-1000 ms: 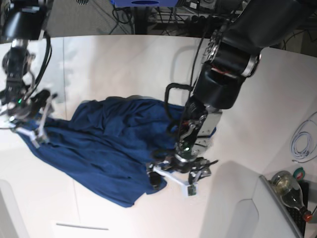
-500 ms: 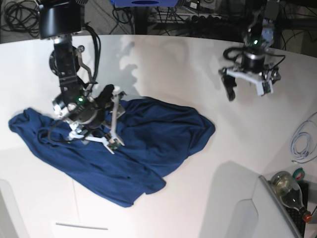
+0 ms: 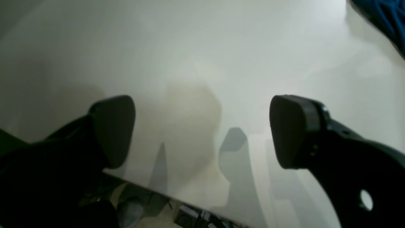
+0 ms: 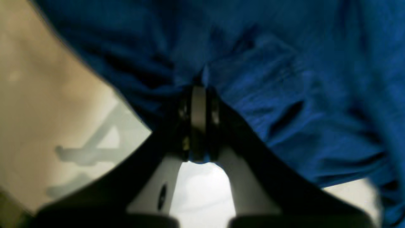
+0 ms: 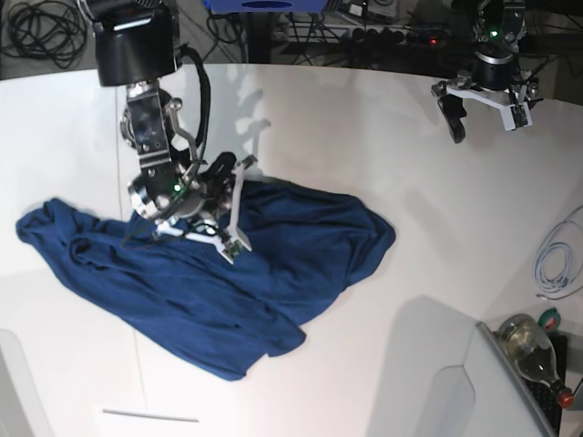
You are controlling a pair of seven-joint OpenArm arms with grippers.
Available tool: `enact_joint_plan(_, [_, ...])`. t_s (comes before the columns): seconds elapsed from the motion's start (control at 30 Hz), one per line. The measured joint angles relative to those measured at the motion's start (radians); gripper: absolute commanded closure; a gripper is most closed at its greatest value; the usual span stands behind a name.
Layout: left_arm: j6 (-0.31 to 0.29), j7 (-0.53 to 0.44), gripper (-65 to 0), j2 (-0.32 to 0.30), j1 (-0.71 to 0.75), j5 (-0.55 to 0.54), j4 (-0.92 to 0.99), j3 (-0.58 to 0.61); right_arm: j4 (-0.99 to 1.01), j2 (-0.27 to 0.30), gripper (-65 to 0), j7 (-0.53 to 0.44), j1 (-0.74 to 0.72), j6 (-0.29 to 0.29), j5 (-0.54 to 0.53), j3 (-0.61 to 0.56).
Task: Layout the t-shirt on the table in an organized manner, then fold the t-shirt properly
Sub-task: 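Release the shirt with the left gripper and regrasp it with the right gripper, then grasp a shirt corner with each gripper and pull them apart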
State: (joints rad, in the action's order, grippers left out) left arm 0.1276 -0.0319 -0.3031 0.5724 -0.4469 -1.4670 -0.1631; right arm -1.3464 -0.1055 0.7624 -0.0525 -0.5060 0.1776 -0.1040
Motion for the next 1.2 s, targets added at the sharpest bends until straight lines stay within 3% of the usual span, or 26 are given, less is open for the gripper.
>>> enact_joint_plan(0.07, [0.0, -0.002, -65.0, -0.003, -0.004, 0.001, -0.002, 0.0, -0.071, 0.005, 0.0, 0.037, 0.032, -0.022, -0.056, -0.061])
enact_joint_plan(0.33, [-0.004, -0.003, -65.0, -0.005, -0.01, 0.002, -0.119, -0.003, -0.177, -0.007, -2.4, 0.085, 0.153, -0.016, -0.131, -0.319])
enact_joint_plan(0.37, [-0.005, -0.003, -65.0, -0.005, -0.011, 0.004, -0.133, -0.004, -0.172, -0.005, -5.1, 0.096, 0.156, 0.019, -0.155, -0.34])
enact_joint_plan(0.43, [0.002, -0.002, -65.0, -0.005, -0.01, 0.002, -0.149, 0.003, -0.173, 0.003, -16.4, 0.126, 0.149, 0.035, -0.194, -0.39])
enact_joint_plan(0.5, [0.002, 0.007, -65.0, -0.002, -0.024, -0.002, -0.153, 0.01, -0.22, 0.019, -29.0, 0.238, 0.146, 0.037, -0.206, -0.43])
enact_joint_plan(0.57, [0.0, 0.007, -65.0, -0.002, -0.053, -0.003, -0.154, 0.031, -0.345, 0.062, -32.4, 0.296, 0.167, 0.033, -0.215, -0.435])
enact_joint_plan(0.63, [0.007, 0.04, -65.0, -0.009, -0.082, 0.0, -0.158, 0.087, -0.502, 0.109, -32.4, 0.285, 0.202, 0.043, -0.206, -0.368])
enact_joint_plan(0.7, [0.0, 0.124, -65.0, -0.008, -0.121, 0.001, -0.166, 0.166, -0.607, 0.146, -32.4, 0.277, 0.209, 0.035, -0.181, -0.217])
enact_joint_plan(0.73, [0.003, 0.145, -61.7, -0.003, -0.135, 0.002, -0.17, 0.21, -0.614, 0.152, -32.4, 0.273, 0.206, 0.035, -0.159, -0.118])
enact_joint_plan(0.8, [0.005, 0.157, -48.2, -0.005, -0.179, 0.005, -0.172, 0.328, -0.588, 0.156, -32.4, 0.279, 0.182, 0.034, -0.105, 0.106])
enact_joint_plan(0.87, [0.005, 0.156, -31.4, 0.0, -0.24, 0.001, -0.169, 0.448, -0.521, 0.167, -32.4, 0.206, 0.157, 0.035, -0.095, 0.318])
enact_joint_plan(0.97, [0.004, 0.152, -3.0, 0.067, -0.341, 0.002, -0.129, 0.572, -0.36, 0.217, -32.6, 0.11, 0.109, 0.032, -0.09, 0.489])
enact_joint_plan(1.0, [0.006, 0.153, 0.0, 0.093, -0.373, 0.003, -0.105, 0.608, -0.296, 0.231, -32.6, 0.075, 0.093, 0.027, -0.099, 0.525])
enact_joint_plan(1.2, [0.003, 0.158, 0.0, 0.187, -0.471, 0.005, 0.135, 0.769, 0.006, 0.277, -32.4, -0.11, -0.008, 0.026, -0.098, 0.613])
